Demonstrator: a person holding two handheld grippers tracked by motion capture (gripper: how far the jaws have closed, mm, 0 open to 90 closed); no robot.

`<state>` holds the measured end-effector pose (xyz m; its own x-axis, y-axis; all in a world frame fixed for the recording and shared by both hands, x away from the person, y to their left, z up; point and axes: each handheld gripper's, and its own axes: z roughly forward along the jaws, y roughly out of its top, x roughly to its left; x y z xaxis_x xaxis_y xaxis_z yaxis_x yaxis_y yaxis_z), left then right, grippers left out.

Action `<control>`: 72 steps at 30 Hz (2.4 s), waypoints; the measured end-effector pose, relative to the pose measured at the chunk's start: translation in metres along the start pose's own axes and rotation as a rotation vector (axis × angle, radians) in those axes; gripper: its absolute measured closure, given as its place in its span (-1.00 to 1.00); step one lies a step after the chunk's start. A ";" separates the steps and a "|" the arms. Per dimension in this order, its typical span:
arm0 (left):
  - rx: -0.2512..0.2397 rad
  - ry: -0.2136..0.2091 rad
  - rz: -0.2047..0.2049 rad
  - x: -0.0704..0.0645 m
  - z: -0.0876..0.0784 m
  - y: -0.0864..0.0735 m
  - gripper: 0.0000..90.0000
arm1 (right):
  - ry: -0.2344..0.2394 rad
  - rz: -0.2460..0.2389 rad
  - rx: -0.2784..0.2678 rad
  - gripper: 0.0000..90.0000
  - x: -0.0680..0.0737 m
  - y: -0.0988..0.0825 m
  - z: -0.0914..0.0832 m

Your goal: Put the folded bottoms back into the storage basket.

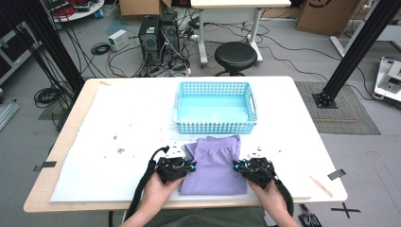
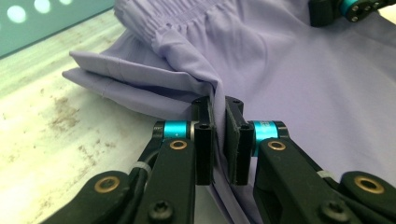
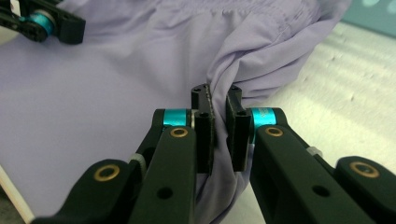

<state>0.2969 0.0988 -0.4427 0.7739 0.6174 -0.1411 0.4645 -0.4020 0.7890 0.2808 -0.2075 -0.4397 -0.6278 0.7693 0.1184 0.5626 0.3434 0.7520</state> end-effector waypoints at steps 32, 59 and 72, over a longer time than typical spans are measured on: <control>-0.195 -0.005 0.087 0.012 -0.050 0.084 0.87 | 0.025 -0.007 -0.213 0.90 -0.018 0.068 -0.044; -0.205 0.229 0.119 0.098 0.006 0.175 0.88 | -0.152 -0.028 -0.203 0.89 -0.090 0.184 0.017; -0.154 0.302 0.077 0.129 0.034 0.165 0.41 | -0.249 0.003 -0.124 0.38 -0.111 0.188 0.058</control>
<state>0.4883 0.0895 -0.3512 0.6310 0.7708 0.0879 0.3214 -0.3629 0.8747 0.4872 -0.1977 -0.3492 -0.4658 0.8844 -0.0310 0.4849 0.2843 0.8271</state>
